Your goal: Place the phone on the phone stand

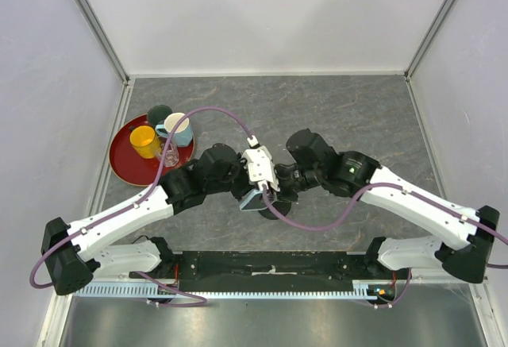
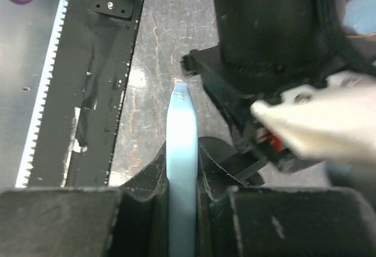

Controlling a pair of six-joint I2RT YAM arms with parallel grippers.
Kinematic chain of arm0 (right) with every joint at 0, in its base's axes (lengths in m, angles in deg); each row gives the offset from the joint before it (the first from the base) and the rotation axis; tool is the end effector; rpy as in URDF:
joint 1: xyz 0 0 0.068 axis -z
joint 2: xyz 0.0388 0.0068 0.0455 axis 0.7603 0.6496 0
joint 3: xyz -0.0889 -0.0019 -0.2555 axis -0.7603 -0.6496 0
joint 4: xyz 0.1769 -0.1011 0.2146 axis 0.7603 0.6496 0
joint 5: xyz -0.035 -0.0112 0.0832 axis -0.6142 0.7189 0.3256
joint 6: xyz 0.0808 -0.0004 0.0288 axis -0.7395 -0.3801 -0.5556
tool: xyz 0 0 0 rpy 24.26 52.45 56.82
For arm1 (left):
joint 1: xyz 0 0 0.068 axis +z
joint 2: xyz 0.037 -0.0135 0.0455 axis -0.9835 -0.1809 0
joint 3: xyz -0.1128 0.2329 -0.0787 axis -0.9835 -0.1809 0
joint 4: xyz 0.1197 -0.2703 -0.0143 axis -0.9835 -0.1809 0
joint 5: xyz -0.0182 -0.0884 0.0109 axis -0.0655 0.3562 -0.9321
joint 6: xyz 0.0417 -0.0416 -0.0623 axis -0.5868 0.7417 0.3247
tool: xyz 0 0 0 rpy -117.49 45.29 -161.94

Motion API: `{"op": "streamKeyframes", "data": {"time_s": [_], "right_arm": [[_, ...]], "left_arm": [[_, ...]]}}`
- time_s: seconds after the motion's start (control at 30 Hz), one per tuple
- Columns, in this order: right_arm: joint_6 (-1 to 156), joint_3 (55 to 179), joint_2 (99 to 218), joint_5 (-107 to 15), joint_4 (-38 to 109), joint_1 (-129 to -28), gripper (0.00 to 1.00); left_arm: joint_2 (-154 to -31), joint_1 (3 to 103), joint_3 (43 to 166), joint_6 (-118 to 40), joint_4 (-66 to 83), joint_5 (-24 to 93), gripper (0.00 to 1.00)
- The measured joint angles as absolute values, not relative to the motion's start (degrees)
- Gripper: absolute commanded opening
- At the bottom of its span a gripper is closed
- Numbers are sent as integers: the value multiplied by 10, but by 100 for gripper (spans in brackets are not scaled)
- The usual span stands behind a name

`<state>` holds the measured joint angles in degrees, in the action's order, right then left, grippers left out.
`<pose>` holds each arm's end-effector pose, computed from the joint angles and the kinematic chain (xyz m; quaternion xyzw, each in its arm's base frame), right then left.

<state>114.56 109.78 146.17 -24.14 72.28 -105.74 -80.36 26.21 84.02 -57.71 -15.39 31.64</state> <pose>0.1446 0.2843 0.3308 -0.6762 0.5547 0.3218 0.3626 0.1816 -0.2558 0.2691 0.4583 0.7489 -0.2267 0.4216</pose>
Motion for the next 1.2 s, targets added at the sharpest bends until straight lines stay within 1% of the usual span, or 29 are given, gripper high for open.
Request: {"op": "streamKeyframes", "data": {"time_s": [0.2, 0.3, 0.5, 0.73, 1.07, 1.2], "right_arm": [[1225, 1187, 1533, -242, 778, -1058, 0], [1254, 1205, 1552, -241, 794, -1062, 0], [1276, 1204, 1557, -242, 799, -1061, 0], [1273, 1169, 1543, -253, 765, -1062, 0], [1207, 1142, 1534, -256, 720, -1067, 0], [1196, 1109, 1507, -258, 692, -1068, 0]], "left_arm": [[-798, 265, 840, -588, -163, 327, 2], [-796, 268, 840, -589, -169, 330, 2], [-790, 270, 840, -589, -178, 330, 2], [-786, 270, 837, -593, -180, 328, 2], [-780, 270, 826, -592, -166, 314, 2], [-773, 267, 820, -593, -159, 320, 2]]}}
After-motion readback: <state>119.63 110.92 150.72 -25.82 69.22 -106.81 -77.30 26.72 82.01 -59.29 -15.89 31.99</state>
